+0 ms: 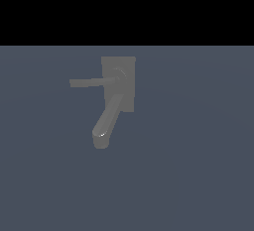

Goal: Turn on the faucet by rotating a designated handle.

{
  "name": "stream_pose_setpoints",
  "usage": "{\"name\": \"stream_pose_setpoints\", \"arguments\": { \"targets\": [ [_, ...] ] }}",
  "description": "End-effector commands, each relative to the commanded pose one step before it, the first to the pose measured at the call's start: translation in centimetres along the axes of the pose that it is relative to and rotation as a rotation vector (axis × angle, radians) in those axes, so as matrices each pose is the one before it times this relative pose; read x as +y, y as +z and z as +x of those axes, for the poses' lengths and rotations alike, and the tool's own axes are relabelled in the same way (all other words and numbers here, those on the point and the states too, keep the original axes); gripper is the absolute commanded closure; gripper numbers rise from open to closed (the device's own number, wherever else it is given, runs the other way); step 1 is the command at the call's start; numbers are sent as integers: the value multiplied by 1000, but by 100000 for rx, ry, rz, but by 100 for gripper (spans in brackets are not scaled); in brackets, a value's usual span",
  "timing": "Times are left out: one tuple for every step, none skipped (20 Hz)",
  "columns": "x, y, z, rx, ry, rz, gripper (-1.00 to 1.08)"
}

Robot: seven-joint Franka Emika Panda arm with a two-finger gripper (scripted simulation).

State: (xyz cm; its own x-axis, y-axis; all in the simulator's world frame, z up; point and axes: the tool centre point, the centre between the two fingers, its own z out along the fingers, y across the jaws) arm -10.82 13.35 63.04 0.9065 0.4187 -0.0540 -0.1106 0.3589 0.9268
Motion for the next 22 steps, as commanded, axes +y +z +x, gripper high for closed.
{"name": "stream_pose_setpoints", "arguments": {
  "targets": [
    [-790, -1171, 2305, 4497, -6267, -7448, 108],
    [-341, -458, 969, 1846, -2629, -2767, 108],
    [-360, -458, 993, 1893, -2674, -2684, 108],
    [-378, -457, 1016, 1941, -2716, -2599, 108],
    [-396, -457, 1040, 1991, -2754, -2515, 108],
    [-413, -457, 1064, 2042, -2788, -2430, 108],
    [-429, -456, 1088, 2093, -2818, -2344, 108],
    [-445, -455, 1112, 2146, -2845, -2259, 108],
    [-460, -454, 1136, 2200, -2868, -2173, 108],
    [-474, -453, 1160, 2254, -2887, -2088, 108],
    [-488, -452, 1183, 2309, -2901, -2003, 108],
    [-501, -451, 1207, 2365, -2912, -1919, 108],
    [-513, -449, 1230, 2421, -2919, -1836, 108],
    [-523, -447, 1253, 2478, -2922, -1754, 108],
    [-533, -445, 1276, 2535, -2921, -1672, 108],
    [-542, -443, 1298, 2591, -2916, -1592, 108],
    [-550, -441, 1321, 2648, -2907, -1514, 108],
    [-557, -438, 1343, 2705, -2894, -1437, 108],
    [-562, -435, 1364, 2762, -2878, -1363, 108],
    [-567, -432, 1385, 2818, -2857, -1290, 108],
    [-562, -422, 1387, 2836, -2797, -1204, 108],
    [-542, -402, 1354, 2779, -2666, -1096, 108]
  ]
}}
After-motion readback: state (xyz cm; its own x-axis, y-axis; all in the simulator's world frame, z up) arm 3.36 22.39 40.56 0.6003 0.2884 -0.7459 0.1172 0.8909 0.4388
